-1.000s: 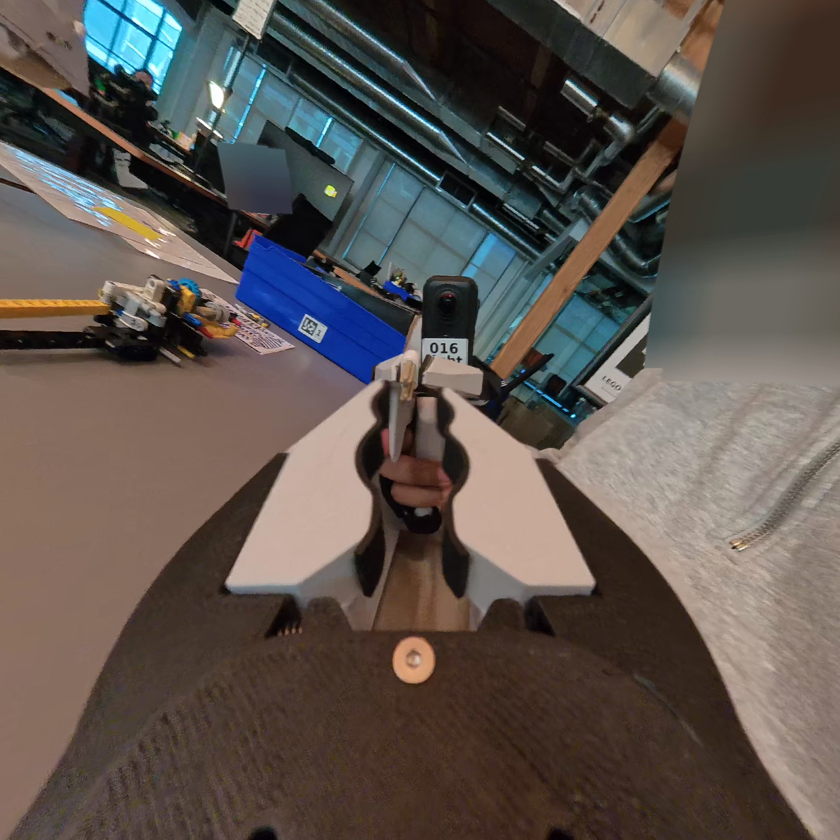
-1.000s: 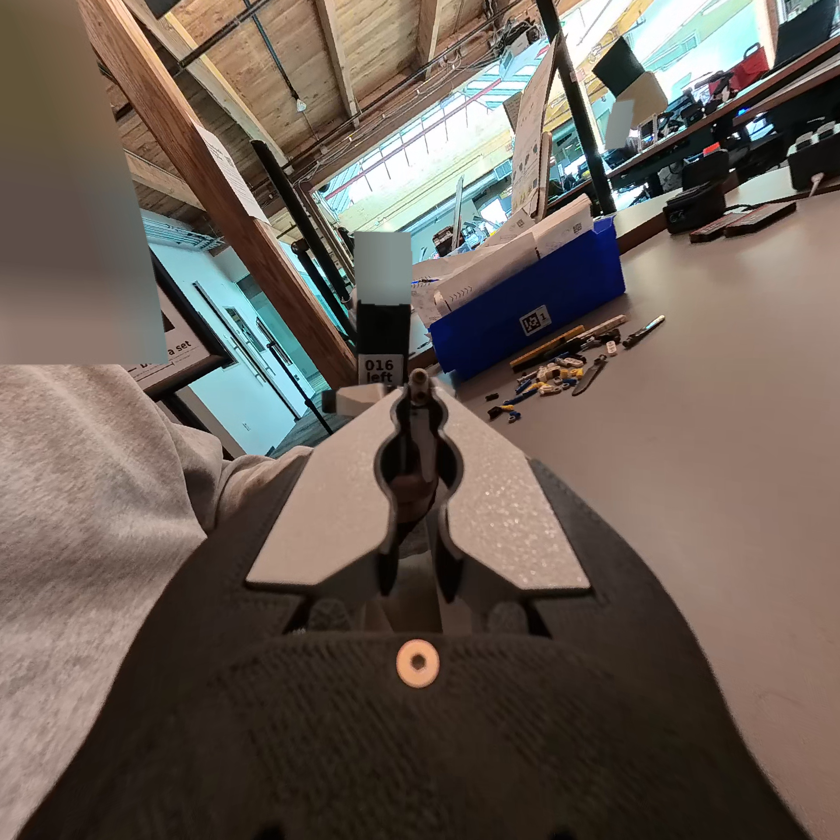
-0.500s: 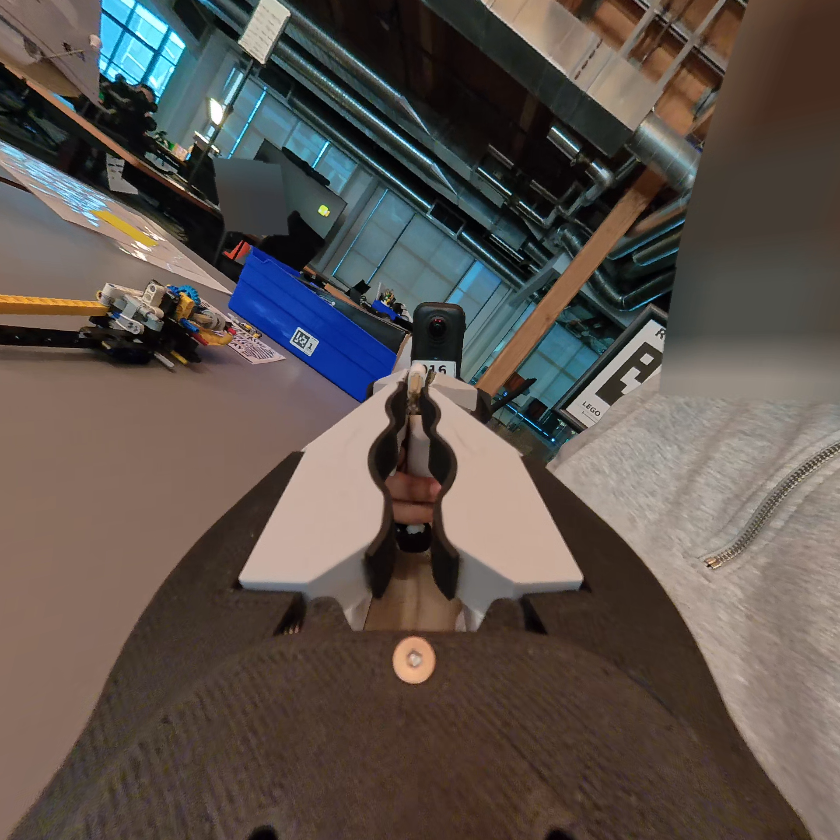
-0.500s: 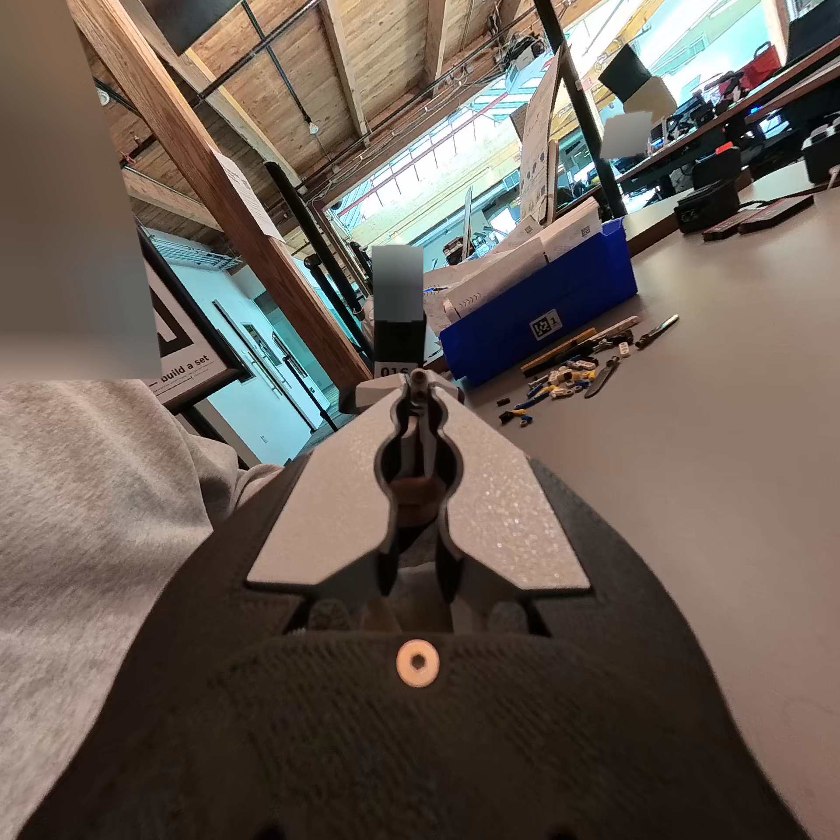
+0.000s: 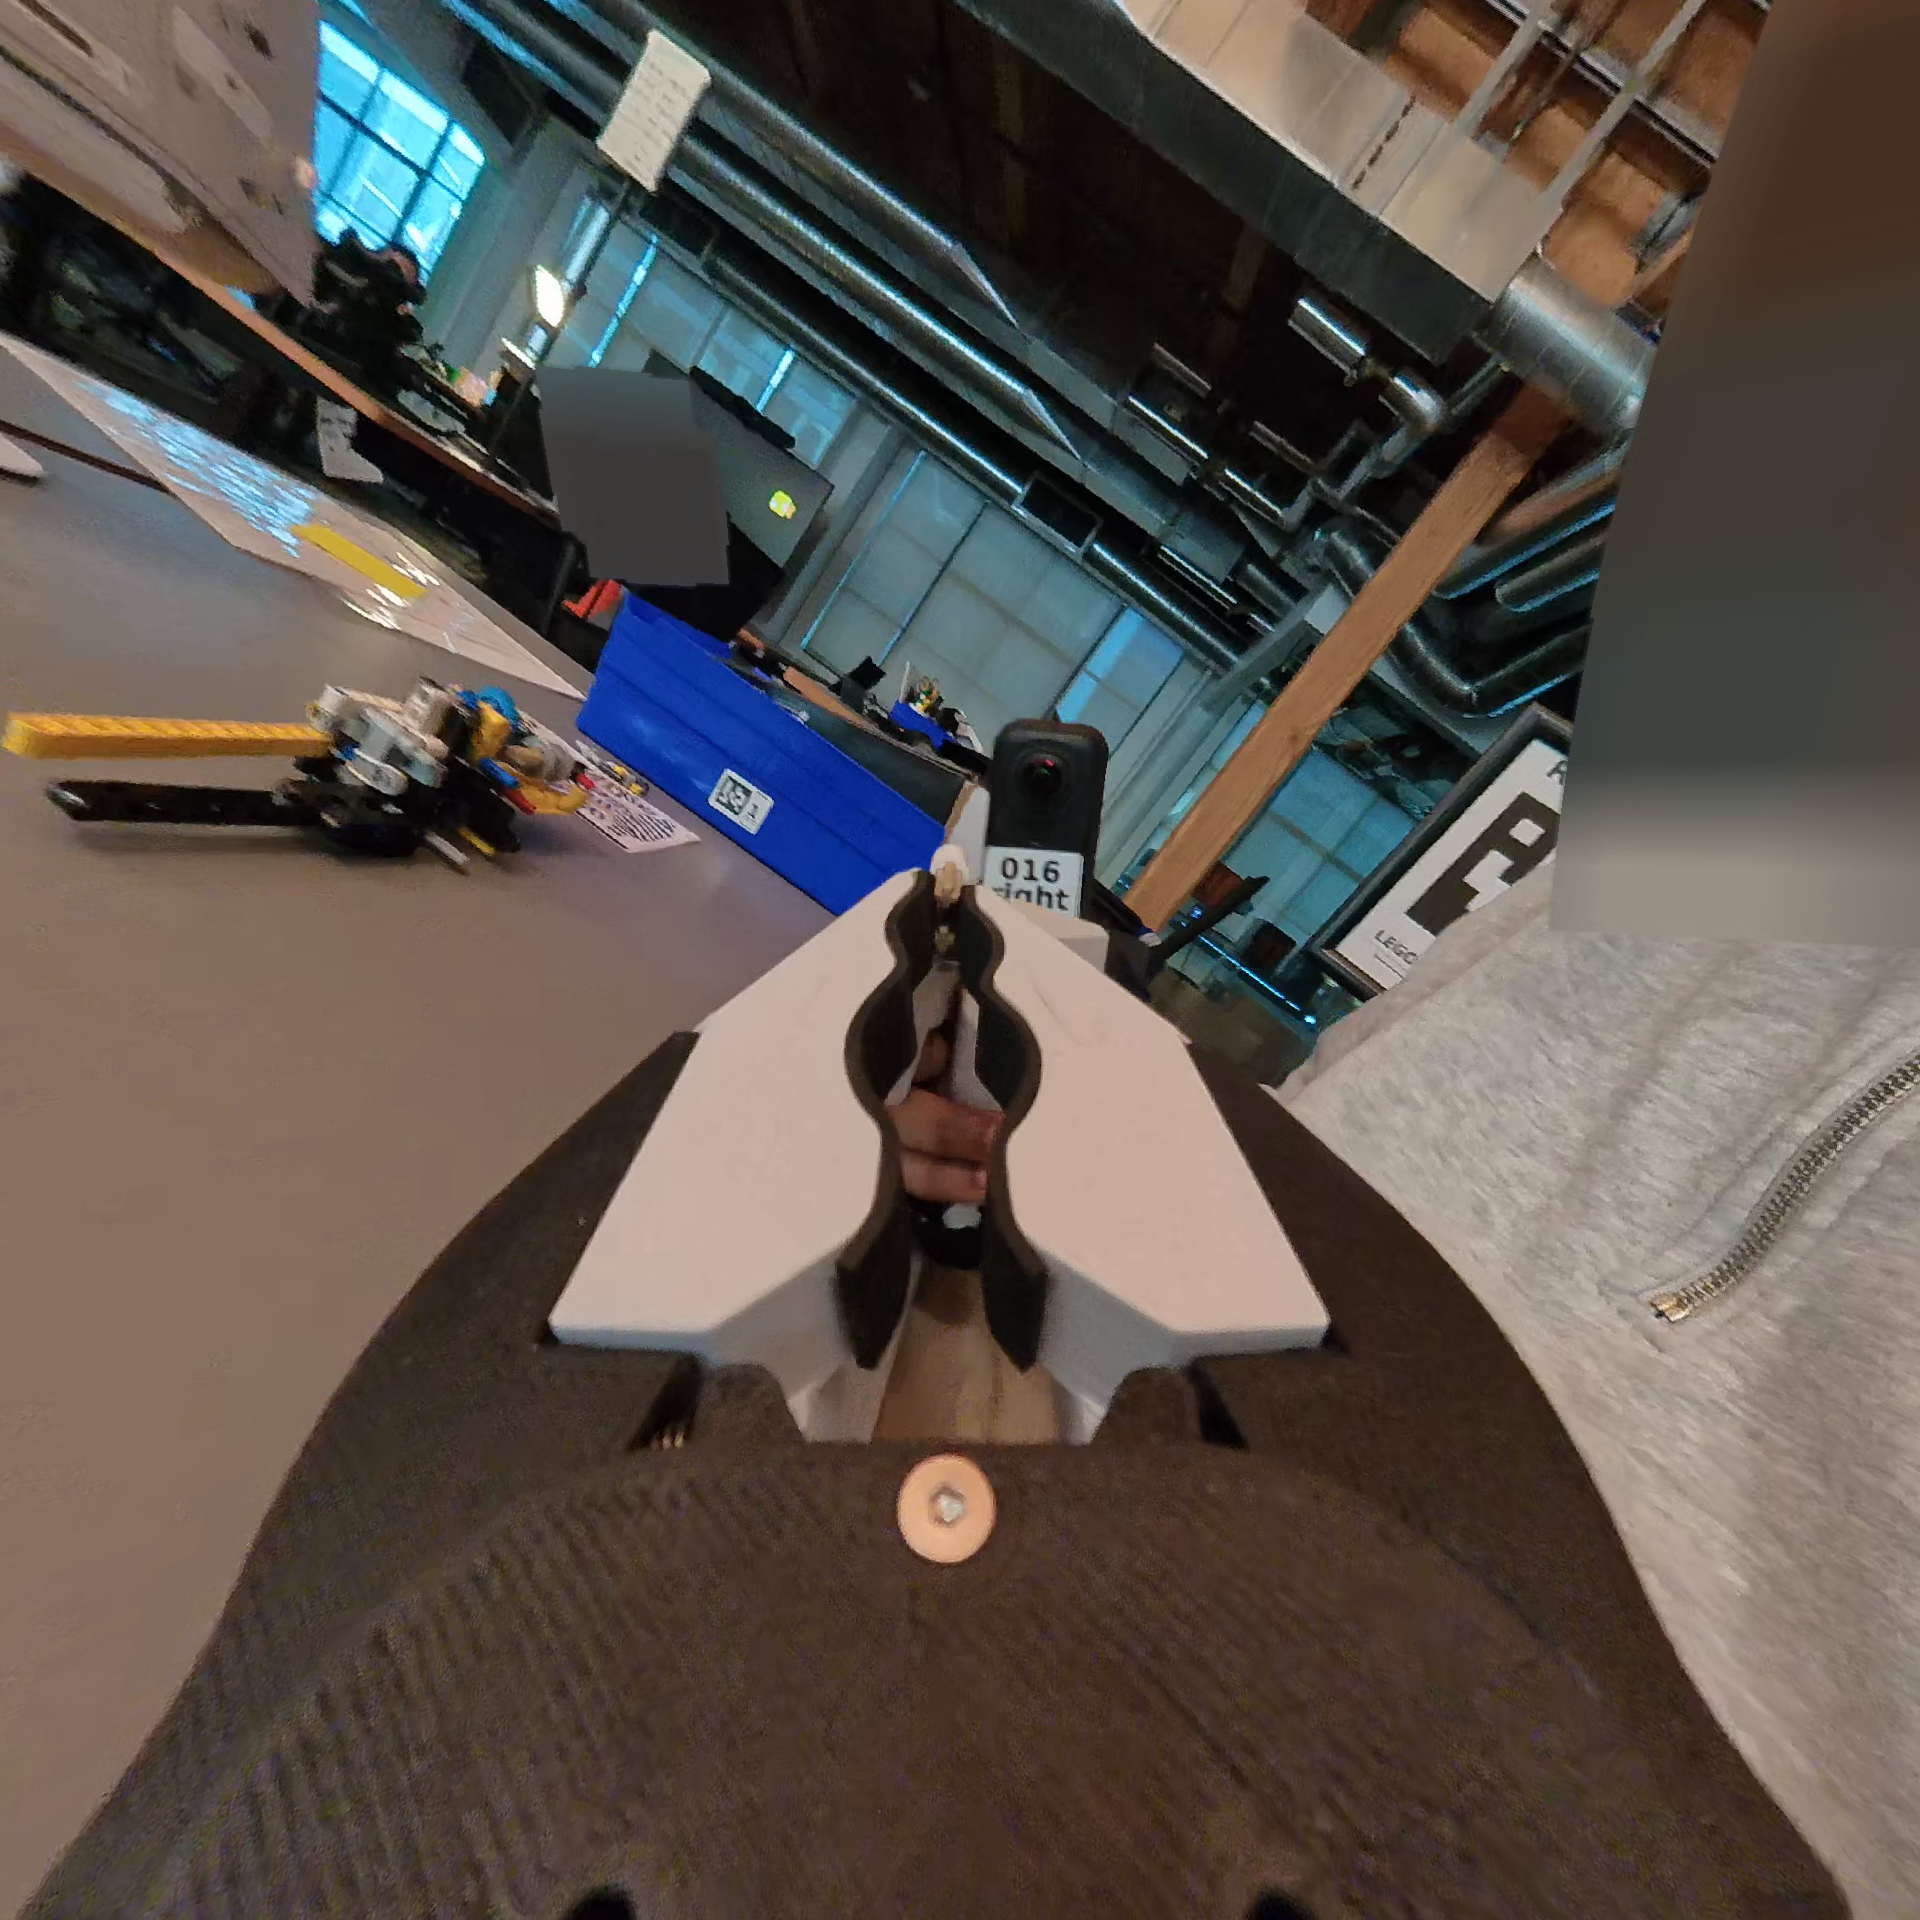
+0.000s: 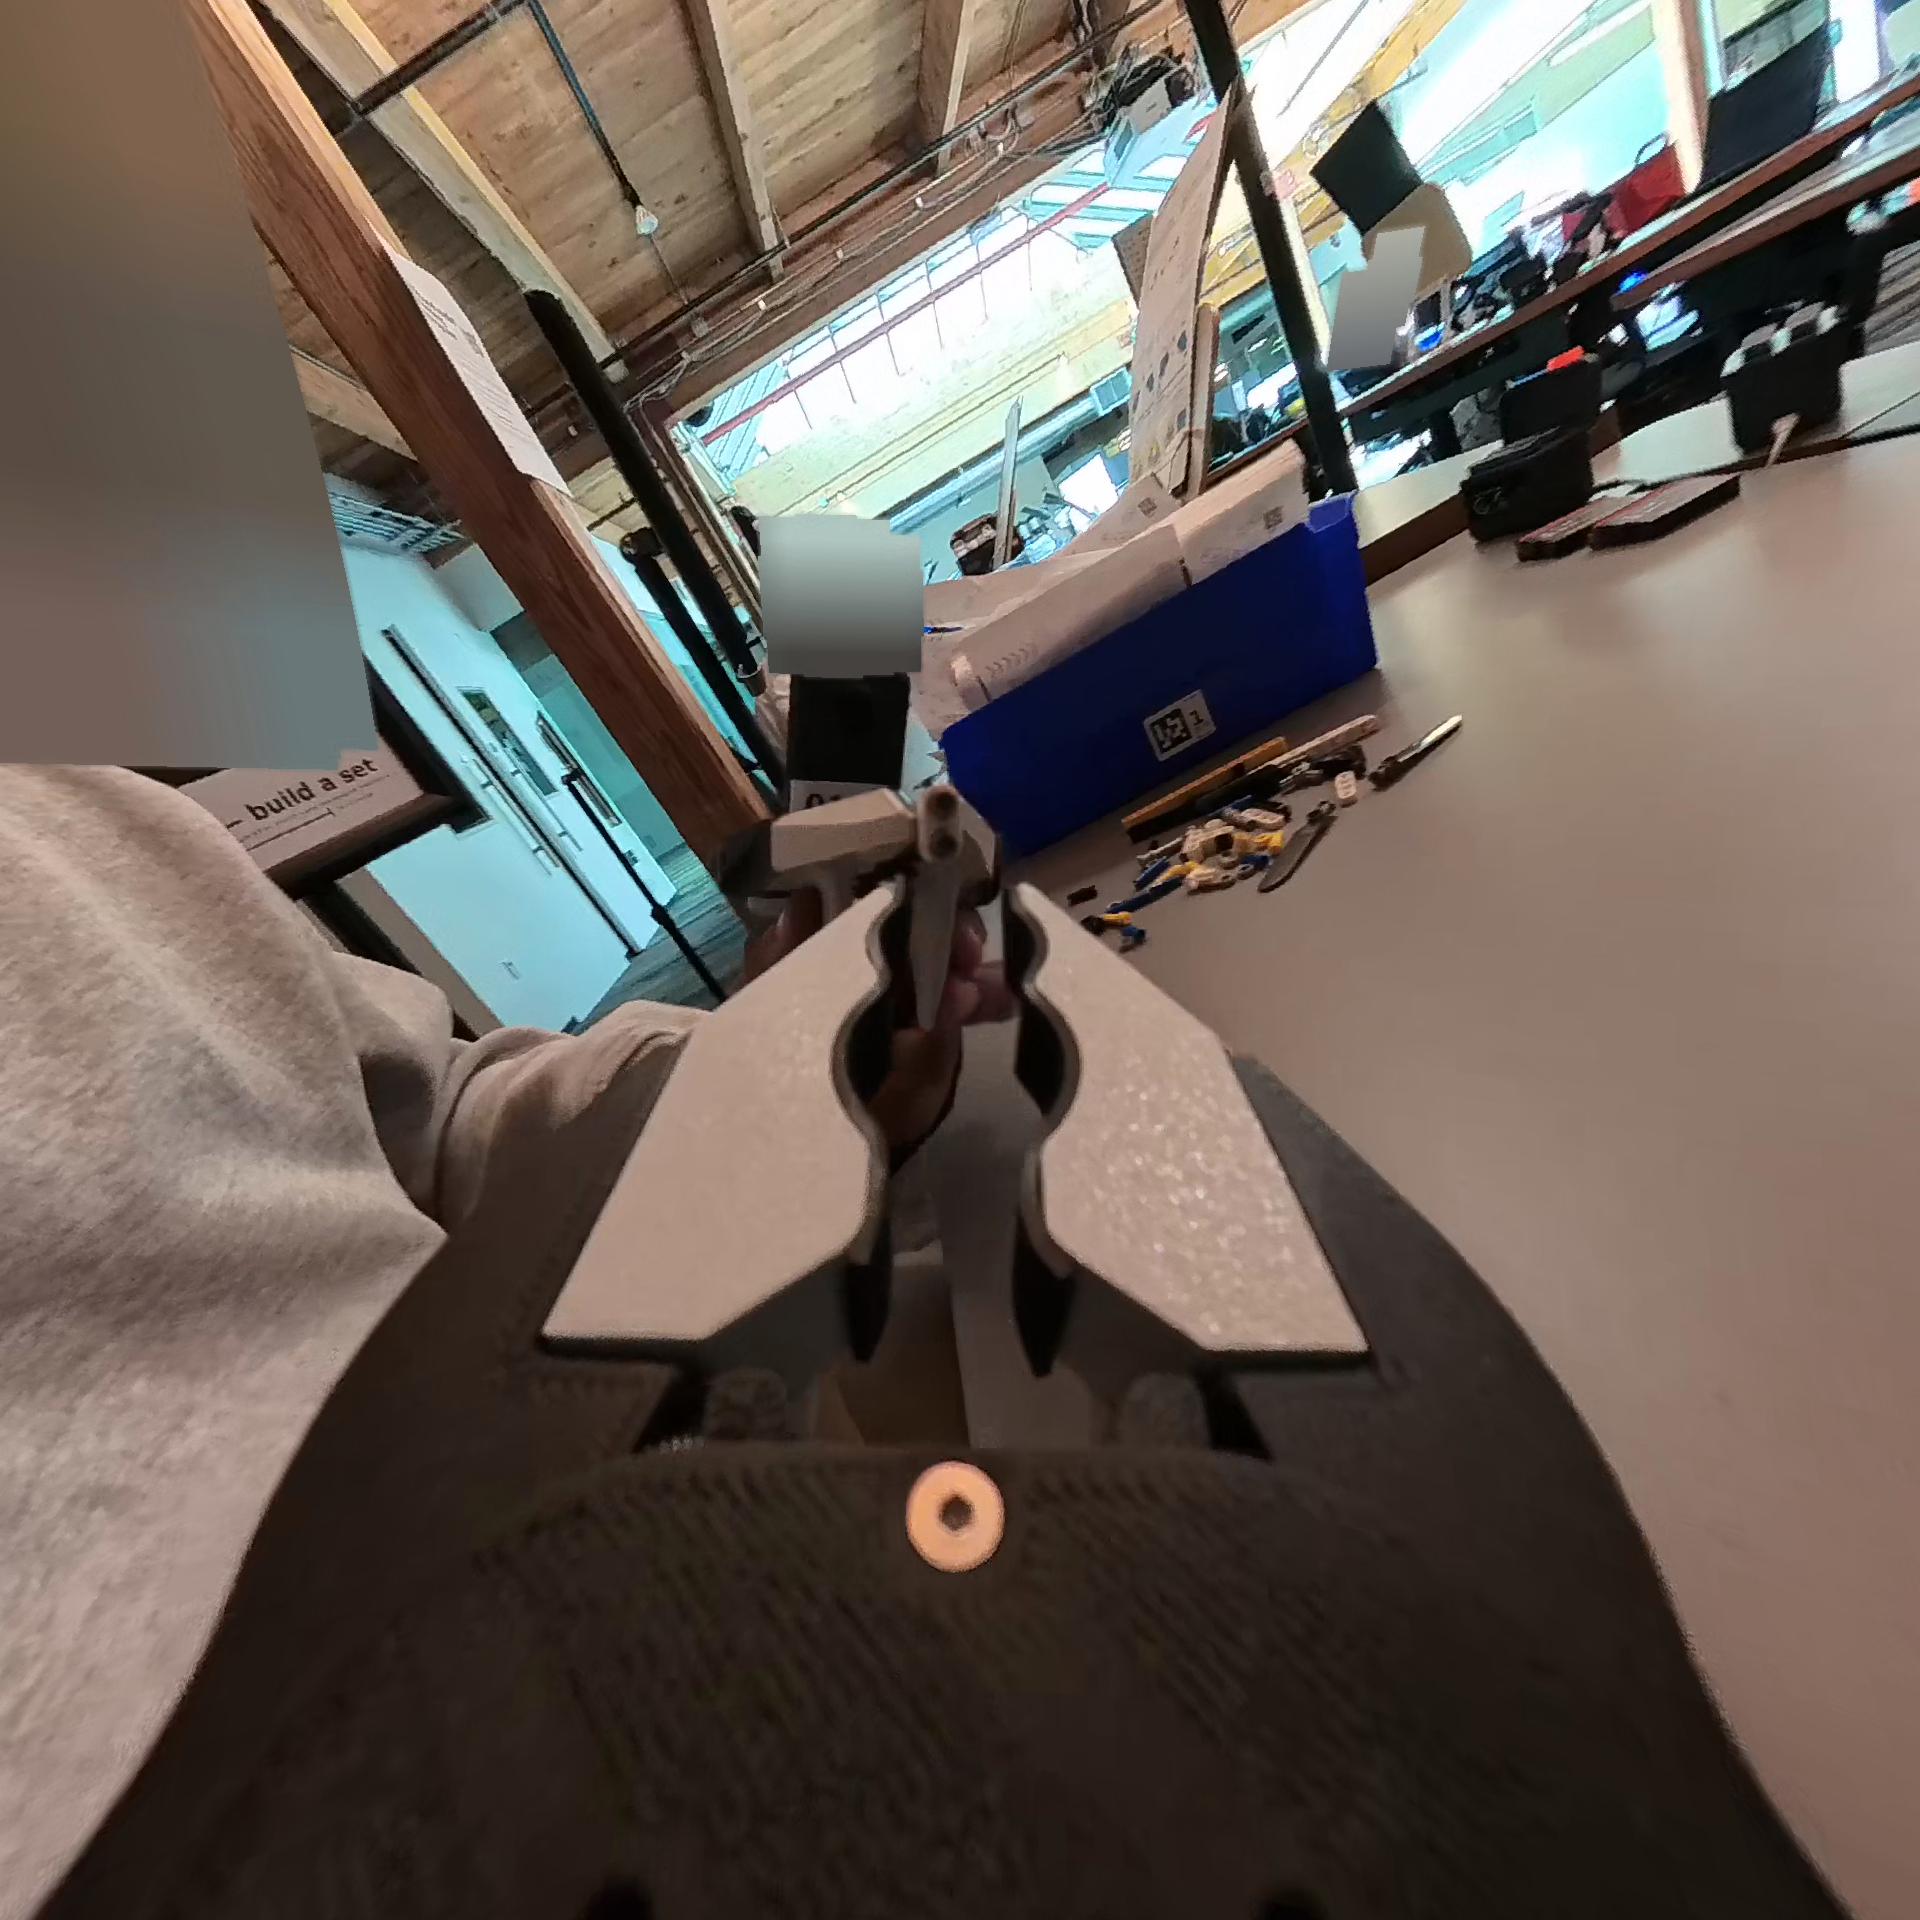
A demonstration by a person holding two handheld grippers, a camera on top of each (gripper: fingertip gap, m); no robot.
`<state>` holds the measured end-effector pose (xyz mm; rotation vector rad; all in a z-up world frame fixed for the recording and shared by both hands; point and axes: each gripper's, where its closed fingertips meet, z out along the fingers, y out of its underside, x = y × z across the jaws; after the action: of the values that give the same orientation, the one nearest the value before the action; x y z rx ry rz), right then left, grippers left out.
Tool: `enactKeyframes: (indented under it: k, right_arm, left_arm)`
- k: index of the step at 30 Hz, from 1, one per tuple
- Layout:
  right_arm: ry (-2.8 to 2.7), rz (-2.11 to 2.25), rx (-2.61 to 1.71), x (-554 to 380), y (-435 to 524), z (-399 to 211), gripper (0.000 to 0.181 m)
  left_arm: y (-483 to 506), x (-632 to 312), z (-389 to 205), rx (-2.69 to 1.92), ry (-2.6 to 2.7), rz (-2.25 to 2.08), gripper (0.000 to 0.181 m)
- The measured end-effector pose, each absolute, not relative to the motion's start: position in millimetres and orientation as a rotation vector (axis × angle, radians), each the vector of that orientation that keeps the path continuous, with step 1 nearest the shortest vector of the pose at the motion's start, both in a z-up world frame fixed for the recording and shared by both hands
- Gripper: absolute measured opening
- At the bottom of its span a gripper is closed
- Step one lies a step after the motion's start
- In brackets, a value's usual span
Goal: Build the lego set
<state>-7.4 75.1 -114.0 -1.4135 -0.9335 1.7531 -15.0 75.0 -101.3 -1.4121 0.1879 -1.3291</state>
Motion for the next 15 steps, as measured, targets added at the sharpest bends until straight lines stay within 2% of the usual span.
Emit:
enactKeyframes:
  k: [3,8,11,15]
  right_arm:
    - [-0.965,1.619,-1.399,-5,80,-115,0.03]
    - [-1.213,1.008,-1.263,-5,90,-134,0.033]
    - [-1.15,0.783,-1.179,-9,104,-128,0.06]
    - [-1.092,0.668,-1.193,-23,112,-125,0.08]
  left_arm:
    - [79,-35,-98,-1.396,0.166,-1.21,0.0]
    - [85,-95,-86,-1.369,0.085,-0.873,0.001]
    - [80,-163,-72,-1.335,0.016,-0.607,0.001]
    - [52,-272,-66,-1.285,-0.22,-0.343,0.001]
